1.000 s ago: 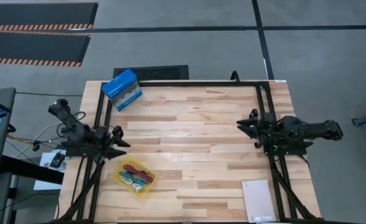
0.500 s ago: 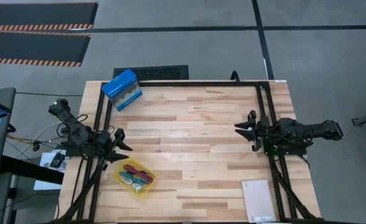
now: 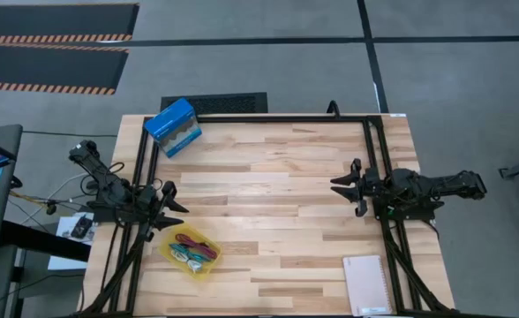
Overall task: Pick and place USB-C Cables
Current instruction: Return to Home Position
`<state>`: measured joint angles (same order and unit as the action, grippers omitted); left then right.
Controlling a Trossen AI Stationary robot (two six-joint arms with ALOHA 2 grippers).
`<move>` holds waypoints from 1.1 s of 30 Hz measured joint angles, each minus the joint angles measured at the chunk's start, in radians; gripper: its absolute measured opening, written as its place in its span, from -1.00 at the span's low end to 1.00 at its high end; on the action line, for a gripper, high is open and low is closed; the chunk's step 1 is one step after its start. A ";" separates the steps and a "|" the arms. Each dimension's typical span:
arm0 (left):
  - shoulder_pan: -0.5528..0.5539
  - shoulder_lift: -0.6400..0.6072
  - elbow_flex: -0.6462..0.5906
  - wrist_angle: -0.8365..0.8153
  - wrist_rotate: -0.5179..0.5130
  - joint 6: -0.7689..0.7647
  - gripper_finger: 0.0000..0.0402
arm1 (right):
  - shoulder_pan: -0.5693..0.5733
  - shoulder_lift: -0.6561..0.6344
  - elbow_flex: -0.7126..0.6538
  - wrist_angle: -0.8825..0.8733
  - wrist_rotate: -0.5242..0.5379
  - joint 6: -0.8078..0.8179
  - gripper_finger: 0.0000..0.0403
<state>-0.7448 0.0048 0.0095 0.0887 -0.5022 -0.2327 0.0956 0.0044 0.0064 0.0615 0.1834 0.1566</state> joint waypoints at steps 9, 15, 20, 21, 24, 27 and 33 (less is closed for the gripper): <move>0.000 0.000 -0.001 0.000 0.000 -0.001 -0.24 | 0.000 0.001 0.000 -0.010 0.000 0.000 -0.33; 0.000 0.000 -0.001 0.000 0.000 -0.002 -0.24 | 0.000 0.001 -0.001 -0.013 0.000 0.000 -0.32; 0.000 0.000 -0.001 0.000 -0.001 -0.005 -0.24 | 0.000 0.001 -0.001 -0.015 0.000 0.001 -0.33; 0.000 0.000 -0.001 0.000 -0.001 -0.005 -0.24 | 0.000 0.001 -0.001 -0.015 0.000 0.001 -0.33; 0.000 0.000 -0.002 0.000 -0.001 -0.005 -0.24 | 0.000 0.001 -0.001 -0.016 0.000 0.001 -0.32; 0.000 0.000 -0.002 0.000 -0.001 -0.005 -0.24 | 0.000 0.001 -0.001 -0.016 0.000 0.001 -0.32; 0.000 0.000 -0.002 0.000 -0.001 -0.004 -0.24 | 0.000 0.001 -0.001 -0.016 0.000 0.001 -0.33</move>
<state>-0.7448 0.0048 0.0074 0.0891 -0.5030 -0.2371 0.0956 0.0051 0.0051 0.0452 0.1833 0.1578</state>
